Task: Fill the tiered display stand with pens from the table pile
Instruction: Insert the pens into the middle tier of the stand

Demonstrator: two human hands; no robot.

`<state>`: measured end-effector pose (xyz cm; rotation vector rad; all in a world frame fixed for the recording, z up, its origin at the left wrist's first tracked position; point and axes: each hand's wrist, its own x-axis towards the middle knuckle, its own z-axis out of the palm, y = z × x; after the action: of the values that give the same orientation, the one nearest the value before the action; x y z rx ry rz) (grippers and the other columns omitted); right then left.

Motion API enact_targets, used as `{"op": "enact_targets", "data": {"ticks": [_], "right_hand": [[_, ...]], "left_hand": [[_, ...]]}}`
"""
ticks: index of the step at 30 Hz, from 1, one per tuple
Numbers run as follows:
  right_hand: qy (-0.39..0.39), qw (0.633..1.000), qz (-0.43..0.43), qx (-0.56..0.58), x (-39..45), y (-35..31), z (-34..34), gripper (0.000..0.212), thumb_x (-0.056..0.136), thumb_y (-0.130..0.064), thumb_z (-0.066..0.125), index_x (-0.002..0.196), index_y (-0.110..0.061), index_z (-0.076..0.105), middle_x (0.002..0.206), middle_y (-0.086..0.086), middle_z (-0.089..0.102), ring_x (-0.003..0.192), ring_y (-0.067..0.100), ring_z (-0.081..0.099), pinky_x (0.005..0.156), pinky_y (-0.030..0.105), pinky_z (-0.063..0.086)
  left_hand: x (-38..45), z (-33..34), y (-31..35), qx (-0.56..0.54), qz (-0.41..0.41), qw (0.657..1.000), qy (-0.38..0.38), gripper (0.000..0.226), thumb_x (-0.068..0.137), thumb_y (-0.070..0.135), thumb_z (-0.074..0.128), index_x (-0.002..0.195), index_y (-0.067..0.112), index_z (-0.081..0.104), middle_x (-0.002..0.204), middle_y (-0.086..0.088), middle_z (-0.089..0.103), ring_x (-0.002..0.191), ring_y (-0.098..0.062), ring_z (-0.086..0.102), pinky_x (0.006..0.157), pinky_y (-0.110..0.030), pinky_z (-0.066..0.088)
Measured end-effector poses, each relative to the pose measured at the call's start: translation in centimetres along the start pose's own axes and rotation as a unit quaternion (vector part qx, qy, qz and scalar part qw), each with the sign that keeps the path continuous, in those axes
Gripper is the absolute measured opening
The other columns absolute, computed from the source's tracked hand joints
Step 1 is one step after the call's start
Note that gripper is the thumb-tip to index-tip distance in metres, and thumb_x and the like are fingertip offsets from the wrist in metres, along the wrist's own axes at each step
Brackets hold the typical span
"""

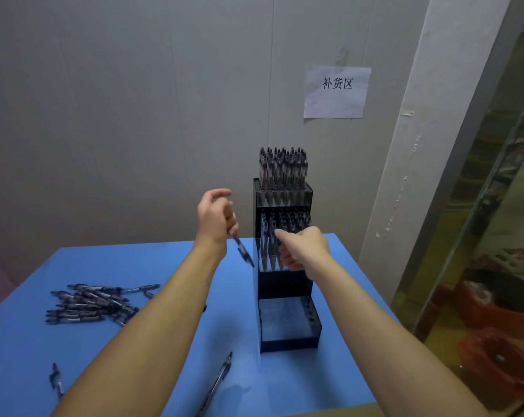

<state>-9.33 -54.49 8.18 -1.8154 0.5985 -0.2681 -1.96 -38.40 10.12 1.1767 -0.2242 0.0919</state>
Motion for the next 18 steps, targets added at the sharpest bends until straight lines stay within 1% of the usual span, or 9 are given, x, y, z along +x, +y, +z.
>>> {"op": "enact_targets", "data": {"ticks": [2, 4, 6, 8, 10, 12, 15, 18], "right_hand": [[-0.071, 0.993, 0.054, 0.081, -0.9, -0.2, 0.5, 0.048, 0.087, -0.039, 0.08, 0.094, 0.007, 0.068, 0.079, 0.02, 0.074, 0.058, 0.027, 0.069, 0.053, 0.032, 0.06], [-0.13, 0.974, 0.095, 0.159, -1.4, -0.5, 0.7, 0.051, 0.085, -0.035, 0.083, 0.104, 0.01, 0.066, 0.086, 0.025, 0.076, 0.066, 0.03, 0.074, 0.061, 0.036, 0.064], [-0.16, 0.95, 0.112, 0.242, -1.5, -0.7, 0.7, 0.038, 0.087, -0.021, 0.082, 0.102, 0.011, 0.068, 0.086, 0.023, 0.075, 0.067, 0.027, 0.075, 0.064, 0.034, 0.064], [-0.169, 0.934, 0.12, 0.292, -1.4, -0.8, 0.5, 0.017, 0.089, -0.007, 0.077, 0.096, 0.008, 0.071, 0.083, 0.019, 0.073, 0.066, 0.023, 0.073, 0.064, 0.031, 0.065], [-0.166, 0.925, 0.128, 0.318, -1.2, -0.7, 0.1, 0.007, 0.09, 0.0, 0.073, 0.091, 0.006, 0.071, 0.074, 0.015, 0.073, 0.066, 0.022, 0.07, 0.065, 0.029, 0.064], [-0.161, 0.916, 0.136, 0.34, -1.0, -0.5, -0.6, 0.004, 0.089, 0.003, 0.073, 0.088, 0.006, 0.071, 0.069, 0.014, 0.072, 0.068, 0.022, 0.069, 0.064, 0.029, 0.064], [-0.139, 0.91, 0.14, 0.365, -0.4, 0.6, -1.8, 0.004, 0.088, 0.004, 0.074, 0.089, 0.007, 0.071, 0.077, 0.015, 0.072, 0.067, 0.022, 0.071, 0.059, 0.028, 0.064], [-0.123, 0.906, 0.122, 0.387, 0.4, 1.6, -3.2, 0.005, 0.088, 0.004, 0.072, 0.092, 0.006, 0.07, 0.087, 0.015, 0.072, 0.068, 0.022, 0.073, 0.059, 0.027, 0.063]], "left_hand": [[0.3, 0.6, 0.2, -0.094, -0.005, 0.995, 0.034, 0.022, 0.092, -0.005, 0.034, 0.098, 0.008, 0.05, 0.053, 0.004, 0.027, 0.044, -0.013, 0.024, 0.042, -0.023, 0.022], [0.3, 1.0, 0.2, -0.165, -0.017, 0.985, 0.053, 0.021, 0.09, -0.003, 0.034, 0.097, 0.009, 0.049, 0.055, 0.002, 0.025, 0.044, -0.014, 0.025, 0.043, -0.023, 0.022], [0.0, 1.4, -0.1, -0.2, -0.029, 0.978, 0.056, 0.021, 0.088, -0.002, 0.034, 0.097, 0.009, 0.049, 0.056, 0.001, 0.025, 0.044, -0.014, 0.025, 0.044, -0.023, 0.022], [-0.5, 1.6, -0.3, -0.214, -0.037, 0.975, 0.055, 0.022, 0.087, -0.002, 0.034, 0.098, 0.009, 0.049, 0.057, 0.001, 0.025, 0.044, -0.014, 0.026, 0.045, -0.024, 0.024], [-0.7, 1.6, -0.5, -0.228, -0.047, 0.971, 0.051, 0.022, 0.087, -0.002, 0.034, 0.098, 0.009, 0.049, 0.057, 0.0, 0.025, 0.045, -0.015, 0.027, 0.046, -0.024, 0.026], [-0.7, 1.4, -0.6, -0.249, -0.058, 0.965, 0.051, 0.021, 0.087, -0.002, 0.034, 0.097, 0.008, 0.049, 0.057, -0.001, 0.025, 0.045, -0.016, 0.027, 0.046, -0.025, 0.027], [-0.3, 0.7, -0.6, -0.272, -0.07, 0.958, 0.062, 0.019, 0.087, -0.001, 0.033, 0.095, 0.008, 0.048, 0.058, -0.001, 0.024, 0.046, -0.016, 0.026, 0.046, -0.025, 0.027], [0.1, -0.2, -0.9, -0.246, -0.071, 0.964, 0.069, 0.018, 0.087, -0.001, 0.035, 0.093, 0.007, 0.049, 0.058, -0.001, 0.025, 0.046, -0.015, 0.027, 0.046, -0.025, 0.027]]}}
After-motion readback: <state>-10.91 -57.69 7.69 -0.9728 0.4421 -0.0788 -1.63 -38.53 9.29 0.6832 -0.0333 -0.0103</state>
